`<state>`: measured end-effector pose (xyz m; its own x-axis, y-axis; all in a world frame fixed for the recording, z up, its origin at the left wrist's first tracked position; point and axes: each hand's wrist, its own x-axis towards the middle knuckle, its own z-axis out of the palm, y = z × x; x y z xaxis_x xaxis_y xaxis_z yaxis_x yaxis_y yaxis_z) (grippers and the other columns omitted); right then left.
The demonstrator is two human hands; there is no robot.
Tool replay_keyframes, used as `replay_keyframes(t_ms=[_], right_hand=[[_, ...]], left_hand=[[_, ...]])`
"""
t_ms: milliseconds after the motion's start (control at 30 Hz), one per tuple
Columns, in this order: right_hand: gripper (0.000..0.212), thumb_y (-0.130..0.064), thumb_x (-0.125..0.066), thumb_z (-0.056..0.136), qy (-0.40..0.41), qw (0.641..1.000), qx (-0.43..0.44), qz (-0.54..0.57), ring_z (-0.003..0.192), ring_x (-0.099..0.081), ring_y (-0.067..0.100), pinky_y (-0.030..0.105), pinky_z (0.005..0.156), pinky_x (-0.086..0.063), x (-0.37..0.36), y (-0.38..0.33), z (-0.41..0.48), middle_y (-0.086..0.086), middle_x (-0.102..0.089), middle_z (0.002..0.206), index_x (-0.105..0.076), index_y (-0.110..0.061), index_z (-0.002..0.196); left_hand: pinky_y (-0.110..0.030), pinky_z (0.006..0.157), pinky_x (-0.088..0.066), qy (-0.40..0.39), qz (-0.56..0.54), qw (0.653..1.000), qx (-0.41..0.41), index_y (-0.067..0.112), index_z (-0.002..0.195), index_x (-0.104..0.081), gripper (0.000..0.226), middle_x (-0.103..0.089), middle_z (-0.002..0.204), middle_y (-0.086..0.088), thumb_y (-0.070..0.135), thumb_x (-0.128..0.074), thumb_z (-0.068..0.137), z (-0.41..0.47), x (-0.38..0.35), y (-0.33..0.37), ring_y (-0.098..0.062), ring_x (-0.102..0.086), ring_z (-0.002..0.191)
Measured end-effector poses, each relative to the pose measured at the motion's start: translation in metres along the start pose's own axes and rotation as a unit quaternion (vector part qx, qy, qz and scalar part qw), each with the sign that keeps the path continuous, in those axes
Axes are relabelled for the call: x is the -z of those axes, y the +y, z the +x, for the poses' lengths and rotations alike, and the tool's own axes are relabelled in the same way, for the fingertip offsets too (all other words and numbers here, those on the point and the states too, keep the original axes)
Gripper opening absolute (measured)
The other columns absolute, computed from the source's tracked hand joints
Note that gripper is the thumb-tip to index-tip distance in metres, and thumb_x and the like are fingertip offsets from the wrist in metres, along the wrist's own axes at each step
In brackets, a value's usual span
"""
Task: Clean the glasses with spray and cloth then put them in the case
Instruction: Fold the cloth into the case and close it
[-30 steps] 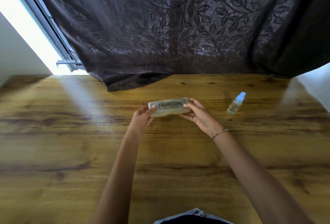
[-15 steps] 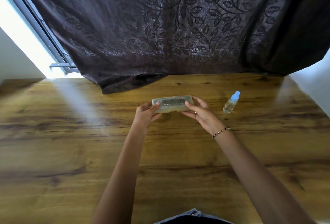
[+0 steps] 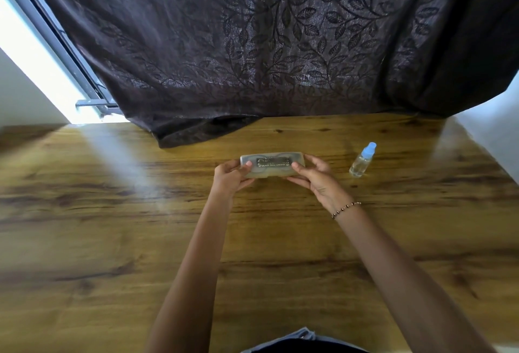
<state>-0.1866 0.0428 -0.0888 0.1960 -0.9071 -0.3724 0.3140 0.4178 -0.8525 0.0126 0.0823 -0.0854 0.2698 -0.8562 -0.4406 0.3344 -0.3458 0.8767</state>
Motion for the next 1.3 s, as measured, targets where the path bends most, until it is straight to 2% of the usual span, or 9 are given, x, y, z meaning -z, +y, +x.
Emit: replay_keyframes(t_ms=[200,367,433,600,867,1067,1167,1233,1300], right_hand=[[0.043,0.0,-0.069,0.083,-0.01,0.999,-0.033,0.026,0.098,-0.069,0.026,0.03,0.074,-0.06,0.002,0.0,0.002,0.018,-0.062,0.119,-0.05,-0.008,0.121],[0.051,-0.014,-0.081,0.069,-0.046,0.998,-0.05,0.009,0.102,-0.069,0.026,0.027,0.081,-0.058,0.001,0.004,0.0,0.016,-0.07,0.112,-0.06,0.002,0.113],[0.046,-0.011,-0.081,0.067,-0.038,0.998,-0.046,0.004,0.099,-0.07,0.027,0.028,0.081,-0.058,0.001,0.005,0.001,0.016,-0.071,0.108,-0.062,0.003,0.107],[0.023,0.001,-0.073,0.079,-0.007,0.999,-0.044,-0.005,0.084,-0.073,0.024,0.027,0.073,-0.06,0.0,0.0,0.001,0.016,-0.071,0.099,-0.064,0.004,0.099],[0.03,0.006,-0.07,0.08,0.023,0.998,-0.05,0.003,0.088,-0.069,0.026,0.028,0.071,-0.06,-0.003,-0.003,-0.001,0.023,-0.066,0.11,-0.059,0.012,0.107],[0.032,0.007,-0.07,0.08,0.029,0.999,-0.041,0.016,0.091,-0.069,0.028,0.029,0.076,-0.059,-0.002,-0.004,-0.001,0.026,-0.065,0.115,-0.059,0.016,0.109],[0.041,0.002,-0.073,0.079,0.026,0.998,-0.047,0.016,0.095,-0.07,0.027,0.027,0.078,-0.059,0.003,-0.008,-0.001,0.024,-0.065,0.117,-0.057,0.01,0.116],[0.052,-0.002,-0.075,0.078,0.031,0.998,-0.044,0.015,0.097,-0.07,0.026,0.027,0.081,-0.058,0.008,-0.011,0.0,0.021,-0.064,0.119,-0.046,0.006,0.121],[0.055,-0.004,-0.076,0.078,0.049,0.998,-0.034,0.013,0.096,-0.07,0.024,0.026,0.081,-0.058,0.015,-0.012,0.002,0.015,-0.063,0.116,-0.035,-0.008,0.113]], left_hand=[[-0.026,0.073,-0.059,0.003,-0.005,1.0,-0.004,-0.003,0.128,-0.046,0.052,-0.057,0.125,-0.018,0.013,-0.069,0.084,0.002,-0.001,0.0,-0.024,-0.065,0.104],[-0.025,0.072,-0.059,-0.005,0.004,1.0,-0.021,-0.004,0.124,-0.051,0.047,-0.06,0.122,-0.018,0.012,-0.068,0.084,0.005,-0.005,-0.002,-0.023,-0.065,0.103],[-0.023,0.07,-0.059,-0.003,0.006,1.0,-0.019,-0.004,0.124,-0.052,0.047,-0.061,0.12,-0.018,0.013,-0.069,0.084,0.006,-0.006,-0.003,-0.022,-0.066,0.1],[-0.023,0.067,-0.059,-0.009,0.002,1.0,0.0,-0.002,0.121,-0.054,0.043,-0.063,0.117,-0.016,0.015,-0.069,0.084,0.009,-0.008,-0.008,-0.02,-0.067,0.096],[-0.022,0.064,-0.059,0.018,0.003,1.0,0.017,-0.001,0.126,-0.049,0.047,-0.059,0.121,-0.016,0.012,-0.068,0.084,0.009,-0.014,-0.006,-0.022,-0.066,0.1],[-0.025,0.072,-0.059,0.006,0.02,1.0,0.003,-0.002,0.125,-0.052,0.045,-0.061,0.121,-0.017,0.014,-0.067,0.086,0.012,-0.018,-0.006,-0.022,-0.065,0.102],[-0.021,0.07,-0.058,-0.002,0.012,1.0,0.011,0.001,0.129,-0.049,0.049,-0.059,0.123,-0.015,0.016,-0.066,0.087,0.013,-0.024,-0.006,-0.019,-0.065,0.1],[-0.021,0.069,-0.057,-0.004,0.01,1.0,0.016,0.006,0.127,-0.048,0.046,-0.058,0.124,-0.012,0.017,-0.067,0.086,0.012,-0.032,-0.006,-0.016,-0.065,0.096],[-0.02,0.066,-0.057,-0.006,0.014,1.0,0.019,0.014,0.118,-0.049,0.037,-0.056,0.122,-0.011,0.017,-0.067,0.086,0.013,-0.042,-0.006,-0.014,-0.064,0.093]])
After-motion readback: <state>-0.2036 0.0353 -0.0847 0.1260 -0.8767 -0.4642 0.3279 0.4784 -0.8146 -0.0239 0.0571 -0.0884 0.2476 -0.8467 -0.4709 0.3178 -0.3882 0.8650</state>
